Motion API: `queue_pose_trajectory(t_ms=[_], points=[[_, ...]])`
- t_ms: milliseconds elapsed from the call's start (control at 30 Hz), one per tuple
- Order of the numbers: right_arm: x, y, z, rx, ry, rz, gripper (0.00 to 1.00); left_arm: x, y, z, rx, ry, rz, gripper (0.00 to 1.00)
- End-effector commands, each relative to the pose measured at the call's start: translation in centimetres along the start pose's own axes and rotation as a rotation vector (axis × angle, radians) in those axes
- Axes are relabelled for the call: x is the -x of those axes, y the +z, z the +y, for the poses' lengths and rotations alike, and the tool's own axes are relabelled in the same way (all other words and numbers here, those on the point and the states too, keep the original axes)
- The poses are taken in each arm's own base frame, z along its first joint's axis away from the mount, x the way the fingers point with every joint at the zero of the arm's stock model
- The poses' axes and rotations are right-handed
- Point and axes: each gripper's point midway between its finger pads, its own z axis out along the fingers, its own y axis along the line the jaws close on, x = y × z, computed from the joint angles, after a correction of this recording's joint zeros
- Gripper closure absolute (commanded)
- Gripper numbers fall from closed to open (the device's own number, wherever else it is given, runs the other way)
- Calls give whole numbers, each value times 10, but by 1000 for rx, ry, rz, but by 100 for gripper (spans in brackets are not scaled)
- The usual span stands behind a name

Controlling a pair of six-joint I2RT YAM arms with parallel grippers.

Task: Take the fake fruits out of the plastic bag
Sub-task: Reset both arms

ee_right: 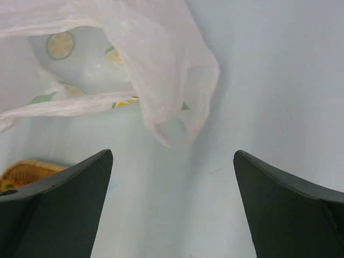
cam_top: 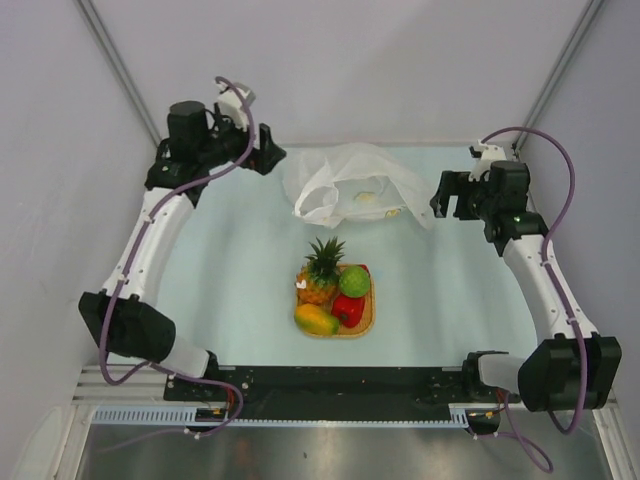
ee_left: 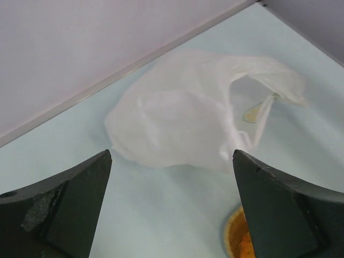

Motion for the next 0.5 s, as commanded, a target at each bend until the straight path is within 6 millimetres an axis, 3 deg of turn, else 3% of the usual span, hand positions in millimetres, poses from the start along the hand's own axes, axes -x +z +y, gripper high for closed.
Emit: queue_pose_trajectory(t_ms=[0,33,67,133,167,233,367,467], points=[[19,-26,-27,-201,59,-41,0,3,-45,39,161,-46,-39,0],[8,-33,-28,-222,68,2,0,5,-60,39,182,-48,-63,0],[2,-37,-30,-234,73,21,0,-19,-66,48,211,-87,-31,0],[-12,-48,-35,-280,85,71,0,-24,-86,43,239,-76,-59,0],[-14,-54,-36,-291,84,77,0,-51,-88,47,268,-99,-19,0],[-24,-63,-38,-319,99,110,0,-60,-101,43,300,-77,-28,0],[-29,-78,-35,-330,149,114,0,-106,-109,40,358,-160,36,0],[-28,-83,-25,-286,167,102,0,-117,-112,30,330,-193,22,0]])
